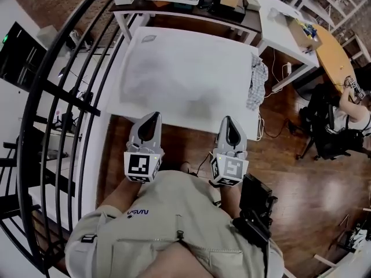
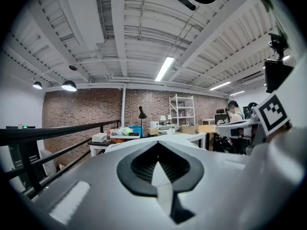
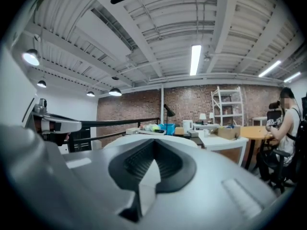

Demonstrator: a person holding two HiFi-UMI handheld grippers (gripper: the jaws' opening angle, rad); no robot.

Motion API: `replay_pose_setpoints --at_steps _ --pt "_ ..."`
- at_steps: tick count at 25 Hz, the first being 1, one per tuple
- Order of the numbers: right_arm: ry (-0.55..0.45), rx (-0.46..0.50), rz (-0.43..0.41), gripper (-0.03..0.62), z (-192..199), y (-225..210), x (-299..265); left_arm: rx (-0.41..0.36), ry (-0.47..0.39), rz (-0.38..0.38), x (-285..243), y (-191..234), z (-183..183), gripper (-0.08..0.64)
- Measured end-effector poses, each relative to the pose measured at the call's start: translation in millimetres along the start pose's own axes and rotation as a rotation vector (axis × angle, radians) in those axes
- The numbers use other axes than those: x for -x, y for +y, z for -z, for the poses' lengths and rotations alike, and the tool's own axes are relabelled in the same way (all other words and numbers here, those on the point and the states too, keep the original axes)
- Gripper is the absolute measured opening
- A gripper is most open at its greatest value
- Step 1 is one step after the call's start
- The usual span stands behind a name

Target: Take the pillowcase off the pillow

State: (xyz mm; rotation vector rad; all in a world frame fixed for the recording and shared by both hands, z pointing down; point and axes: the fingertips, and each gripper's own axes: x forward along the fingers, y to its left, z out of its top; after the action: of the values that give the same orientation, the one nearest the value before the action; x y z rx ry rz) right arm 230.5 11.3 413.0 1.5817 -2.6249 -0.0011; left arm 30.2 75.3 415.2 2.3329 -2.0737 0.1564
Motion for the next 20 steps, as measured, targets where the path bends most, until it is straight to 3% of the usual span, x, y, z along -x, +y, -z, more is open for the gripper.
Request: replay_pose_setpoints --at_steps 20 --pt "0.043 0.020 0.065 0.002 2.7 52.8 30.0 0.013 -0.013 0.056 38.8 30.1 12.1 0.005"
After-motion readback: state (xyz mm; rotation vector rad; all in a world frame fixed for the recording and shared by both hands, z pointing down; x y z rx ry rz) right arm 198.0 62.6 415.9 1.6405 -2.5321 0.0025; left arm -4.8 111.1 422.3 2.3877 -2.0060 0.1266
